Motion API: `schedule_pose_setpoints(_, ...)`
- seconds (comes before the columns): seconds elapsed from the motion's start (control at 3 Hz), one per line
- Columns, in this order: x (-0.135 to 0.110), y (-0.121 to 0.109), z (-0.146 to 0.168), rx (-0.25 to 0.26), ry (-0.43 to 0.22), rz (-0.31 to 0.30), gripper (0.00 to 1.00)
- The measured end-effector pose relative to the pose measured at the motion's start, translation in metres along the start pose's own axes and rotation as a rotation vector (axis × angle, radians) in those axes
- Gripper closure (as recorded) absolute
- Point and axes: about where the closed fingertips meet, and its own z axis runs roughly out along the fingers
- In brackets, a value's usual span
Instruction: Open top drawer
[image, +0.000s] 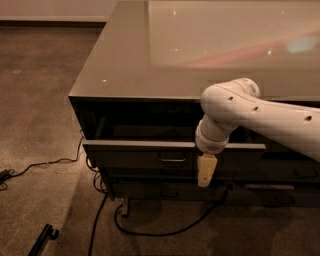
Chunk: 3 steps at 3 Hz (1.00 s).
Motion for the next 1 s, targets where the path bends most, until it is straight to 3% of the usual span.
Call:
schedule_pose_setpoints(0.67, 0.002, 0.006, 0.007, -0.017, -0.021, -0.003, 0.00)
schedule_pose_setpoints(1.0, -0.001, 0.016, 0.020, -0.041, -0.021, -0.023, 0.15)
